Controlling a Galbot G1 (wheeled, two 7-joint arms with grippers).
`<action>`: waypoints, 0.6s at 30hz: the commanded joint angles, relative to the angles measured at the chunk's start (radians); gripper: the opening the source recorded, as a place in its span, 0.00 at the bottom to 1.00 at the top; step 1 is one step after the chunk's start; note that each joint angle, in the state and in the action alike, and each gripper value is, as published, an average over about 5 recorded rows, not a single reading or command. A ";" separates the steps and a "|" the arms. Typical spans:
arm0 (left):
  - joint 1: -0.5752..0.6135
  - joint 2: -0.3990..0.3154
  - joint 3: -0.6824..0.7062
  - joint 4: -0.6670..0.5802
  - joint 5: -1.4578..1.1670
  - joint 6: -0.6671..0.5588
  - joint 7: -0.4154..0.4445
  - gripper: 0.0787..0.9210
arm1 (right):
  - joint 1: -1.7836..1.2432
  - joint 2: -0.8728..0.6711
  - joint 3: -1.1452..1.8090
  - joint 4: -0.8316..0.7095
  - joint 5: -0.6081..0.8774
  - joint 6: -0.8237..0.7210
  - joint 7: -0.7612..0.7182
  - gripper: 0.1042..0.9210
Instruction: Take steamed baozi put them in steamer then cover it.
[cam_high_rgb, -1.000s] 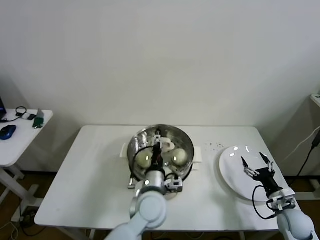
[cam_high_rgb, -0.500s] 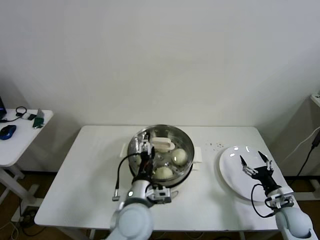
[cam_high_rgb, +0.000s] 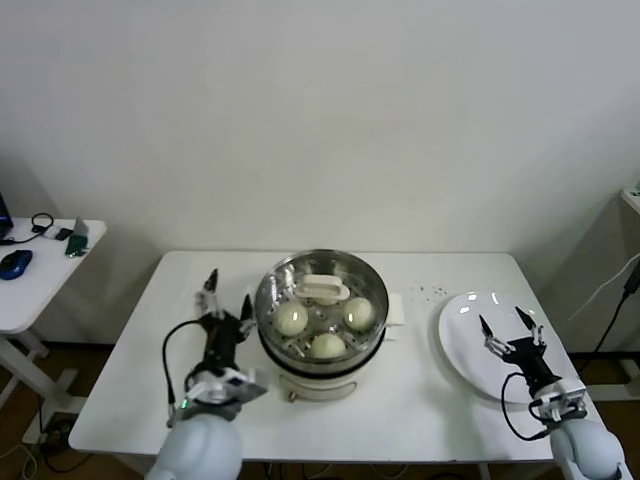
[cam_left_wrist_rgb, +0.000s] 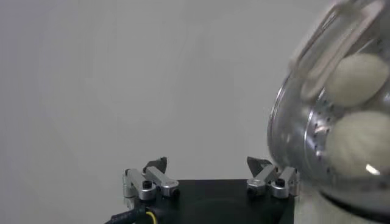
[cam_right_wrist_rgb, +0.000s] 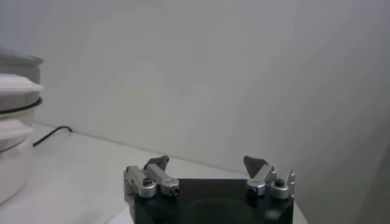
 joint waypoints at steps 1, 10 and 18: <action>0.259 -0.076 -0.423 0.115 -0.647 -0.838 -0.196 0.88 | -0.019 0.010 0.004 0.020 0.012 0.004 -0.008 0.88; 0.263 -0.177 -0.515 0.275 -0.814 -0.917 -0.060 0.88 | -0.085 0.041 0.028 0.062 0.047 0.017 -0.016 0.88; 0.288 -0.179 -0.540 0.309 -0.820 -0.933 -0.021 0.88 | -0.109 0.076 0.030 0.078 0.084 0.048 -0.025 0.88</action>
